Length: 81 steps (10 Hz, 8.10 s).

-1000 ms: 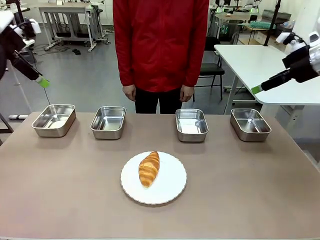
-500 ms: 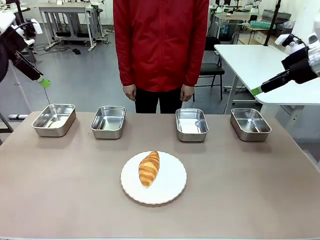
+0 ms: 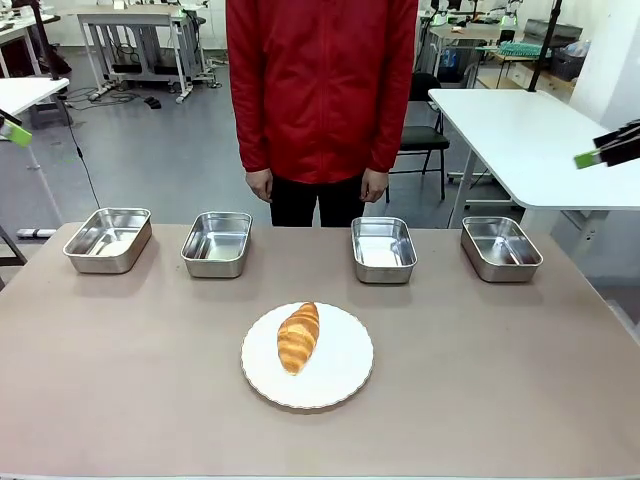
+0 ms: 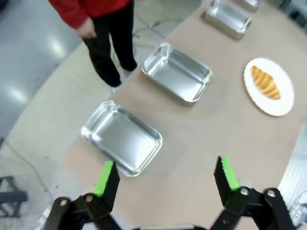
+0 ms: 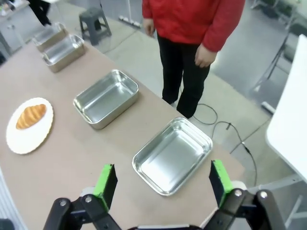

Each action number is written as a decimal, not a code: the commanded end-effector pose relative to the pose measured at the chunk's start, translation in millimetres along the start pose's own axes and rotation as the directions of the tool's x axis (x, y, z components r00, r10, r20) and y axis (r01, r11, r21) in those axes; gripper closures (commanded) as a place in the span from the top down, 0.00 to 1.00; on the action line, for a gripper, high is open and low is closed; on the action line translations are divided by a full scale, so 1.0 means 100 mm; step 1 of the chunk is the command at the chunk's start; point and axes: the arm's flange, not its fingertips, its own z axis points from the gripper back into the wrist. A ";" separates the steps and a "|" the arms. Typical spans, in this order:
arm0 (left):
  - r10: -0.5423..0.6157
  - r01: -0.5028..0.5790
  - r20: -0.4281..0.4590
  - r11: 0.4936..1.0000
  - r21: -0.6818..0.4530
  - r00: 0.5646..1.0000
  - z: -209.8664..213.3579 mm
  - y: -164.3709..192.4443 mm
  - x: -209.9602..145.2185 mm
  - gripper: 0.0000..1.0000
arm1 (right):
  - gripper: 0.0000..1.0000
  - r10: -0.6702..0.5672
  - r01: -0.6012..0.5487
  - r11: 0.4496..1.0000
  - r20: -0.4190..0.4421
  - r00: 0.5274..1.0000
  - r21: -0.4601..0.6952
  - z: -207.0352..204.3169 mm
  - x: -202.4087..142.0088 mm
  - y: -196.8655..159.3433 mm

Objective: Place the bread in the container.
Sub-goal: Place the Butter Roll into the Airtight Container indicated by the human.

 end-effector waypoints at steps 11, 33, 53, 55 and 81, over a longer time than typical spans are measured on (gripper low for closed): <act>0.052 -0.083 0.220 0.988 0.133 0.974 0.64 0.12 -0.35 1.00 | 1.00 -0.026 0.030 0.999 0.140 0.990 -0.029 0.50 -0.39 -0.48; 0.064 -0.100 0.225 0.983 0.152 0.972 0.73 -0.02 -0.34 1.00 | 1.00 -0.027 0.032 0.999 0.125 0.992 -0.039 0.64 -0.23 -0.36; 0.064 -0.100 0.225 0.983 0.152 0.972 0.73 -0.02 -0.34 1.00 | 1.00 -0.027 0.032 0.999 0.125 0.992 -0.039 0.64 -0.23 -0.36; 0.064 -0.100 0.225 0.983 0.152 0.972 0.73 -0.02 -0.34 1.00 | 1.00 -0.027 0.032 0.999 0.125 0.992 -0.039 0.64 -0.23 -0.36; 0.064 -0.100 0.225 0.983 0.152 0.972 0.73 -0.02 -0.34 1.00 | 1.00 -0.027 0.032 0.999 0.125 0.992 -0.039 0.64 -0.23 -0.36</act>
